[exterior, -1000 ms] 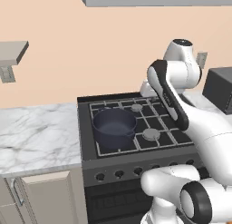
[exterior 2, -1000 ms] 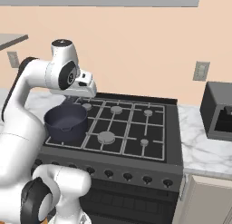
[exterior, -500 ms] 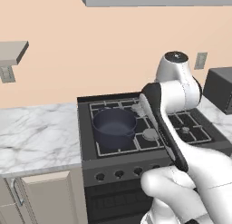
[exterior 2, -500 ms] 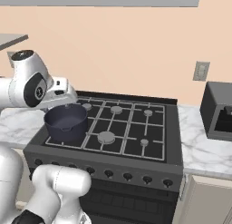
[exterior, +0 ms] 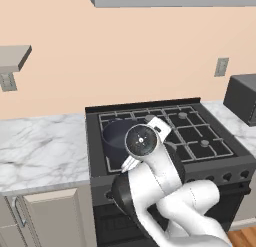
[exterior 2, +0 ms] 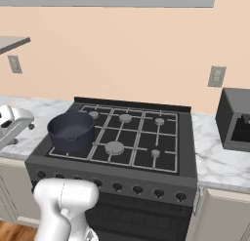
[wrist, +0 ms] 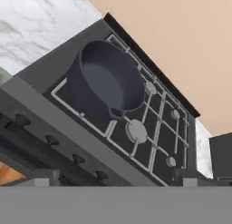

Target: Turn off the front left burner of the stove.

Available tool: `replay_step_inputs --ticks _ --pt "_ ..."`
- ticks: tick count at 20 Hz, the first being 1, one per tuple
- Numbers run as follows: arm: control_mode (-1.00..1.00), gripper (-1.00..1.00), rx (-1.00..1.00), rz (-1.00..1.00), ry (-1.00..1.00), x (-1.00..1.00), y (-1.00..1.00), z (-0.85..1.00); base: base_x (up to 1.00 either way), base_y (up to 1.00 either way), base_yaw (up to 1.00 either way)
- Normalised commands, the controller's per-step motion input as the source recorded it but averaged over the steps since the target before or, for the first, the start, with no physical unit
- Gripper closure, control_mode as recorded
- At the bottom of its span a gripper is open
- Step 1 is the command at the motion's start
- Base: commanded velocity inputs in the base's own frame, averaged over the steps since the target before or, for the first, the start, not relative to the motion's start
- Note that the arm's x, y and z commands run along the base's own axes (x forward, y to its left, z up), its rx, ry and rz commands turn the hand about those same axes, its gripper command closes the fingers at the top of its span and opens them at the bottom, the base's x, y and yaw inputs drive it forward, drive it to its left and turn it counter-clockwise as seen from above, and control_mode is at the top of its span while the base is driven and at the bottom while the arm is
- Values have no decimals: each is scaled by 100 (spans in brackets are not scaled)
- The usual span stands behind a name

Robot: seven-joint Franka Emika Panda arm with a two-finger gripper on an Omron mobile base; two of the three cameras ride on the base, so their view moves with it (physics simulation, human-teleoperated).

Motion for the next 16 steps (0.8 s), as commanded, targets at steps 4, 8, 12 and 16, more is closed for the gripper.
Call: replay_step_inputs --ticks 4,8,12,16 --pt "-100 -100 -42 19 -19 -52 91 -30 0 0 0" --pt "-100 -100 -19 20 -7 -22 55 -53 0 0 0" --pt "-100 -100 -8 16 -9 0 39 -69 0 0 0" --pt "-100 -100 0 12 -20 0 4 -96 0 0 0"
